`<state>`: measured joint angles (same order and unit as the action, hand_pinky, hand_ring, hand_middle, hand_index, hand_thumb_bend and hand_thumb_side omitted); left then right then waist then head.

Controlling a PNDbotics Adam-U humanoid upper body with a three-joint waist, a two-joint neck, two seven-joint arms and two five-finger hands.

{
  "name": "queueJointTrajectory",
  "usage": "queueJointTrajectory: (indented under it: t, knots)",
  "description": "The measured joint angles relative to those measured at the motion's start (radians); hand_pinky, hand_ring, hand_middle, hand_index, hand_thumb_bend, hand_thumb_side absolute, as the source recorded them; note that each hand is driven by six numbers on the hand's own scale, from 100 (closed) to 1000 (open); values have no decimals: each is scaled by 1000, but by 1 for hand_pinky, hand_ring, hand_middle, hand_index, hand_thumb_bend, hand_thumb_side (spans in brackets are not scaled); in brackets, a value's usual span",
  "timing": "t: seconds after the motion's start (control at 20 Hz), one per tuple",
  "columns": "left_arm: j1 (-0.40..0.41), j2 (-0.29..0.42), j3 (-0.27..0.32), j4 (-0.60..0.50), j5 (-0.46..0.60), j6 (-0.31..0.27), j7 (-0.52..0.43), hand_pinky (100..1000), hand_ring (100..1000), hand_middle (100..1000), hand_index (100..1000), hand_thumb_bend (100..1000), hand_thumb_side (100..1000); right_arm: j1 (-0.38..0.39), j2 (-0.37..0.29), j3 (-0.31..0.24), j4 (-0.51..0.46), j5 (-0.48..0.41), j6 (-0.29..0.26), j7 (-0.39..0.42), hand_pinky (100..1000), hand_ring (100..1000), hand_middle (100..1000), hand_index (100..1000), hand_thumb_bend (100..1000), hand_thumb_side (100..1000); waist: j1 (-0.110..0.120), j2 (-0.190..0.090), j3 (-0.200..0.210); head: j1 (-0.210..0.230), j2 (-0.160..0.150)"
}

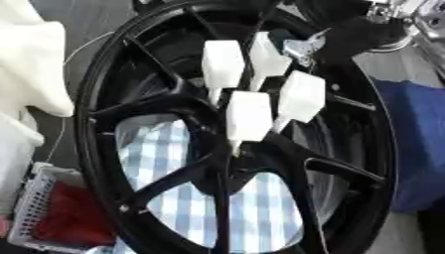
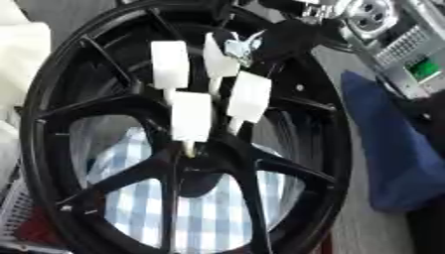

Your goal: Pull the pin out of the wheel hub.

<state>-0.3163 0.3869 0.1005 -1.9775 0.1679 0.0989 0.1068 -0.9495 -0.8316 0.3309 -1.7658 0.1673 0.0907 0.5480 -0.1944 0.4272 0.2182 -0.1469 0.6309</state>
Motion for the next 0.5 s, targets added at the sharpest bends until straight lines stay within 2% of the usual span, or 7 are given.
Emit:
queueJointTrajectory:
  t: [0.1, 0.35, 0.45, 0.5]
  knots:
    - [0, 0, 1, 0, 0, 2, -2, 666, 656, 657, 754, 138, 856, 0, 0, -8, 0, -33, -10, 3, 907, 914, 758, 923, 100, 689, 0, 0, 0, -4, 0]
    - [0, 0, 1, 0, 0, 5, -6, 667, 657, 657, 755, 138, 856, 4, -20, -10, -24, -115, -30, 38, 916, 924, 774, 931, 100, 707, 0, 0, -2, -14, 0]
    - [0, 0, 1, 0, 0, 7, -8, 667, 657, 657, 755, 138, 856, 10, -34, -10, -41, -147, -30, 58, 920, 928, 779, 933, 100, 693, -1, 0, -2, -15, 0]
    - [0, 0, 1, 0, 0, 7, -9, 667, 657, 657, 755, 138, 856, 11, -41, -10, -50, -162, -29, 68, 924, 931, 784, 932, 100, 658, -2, 0, -2, -15, 0]
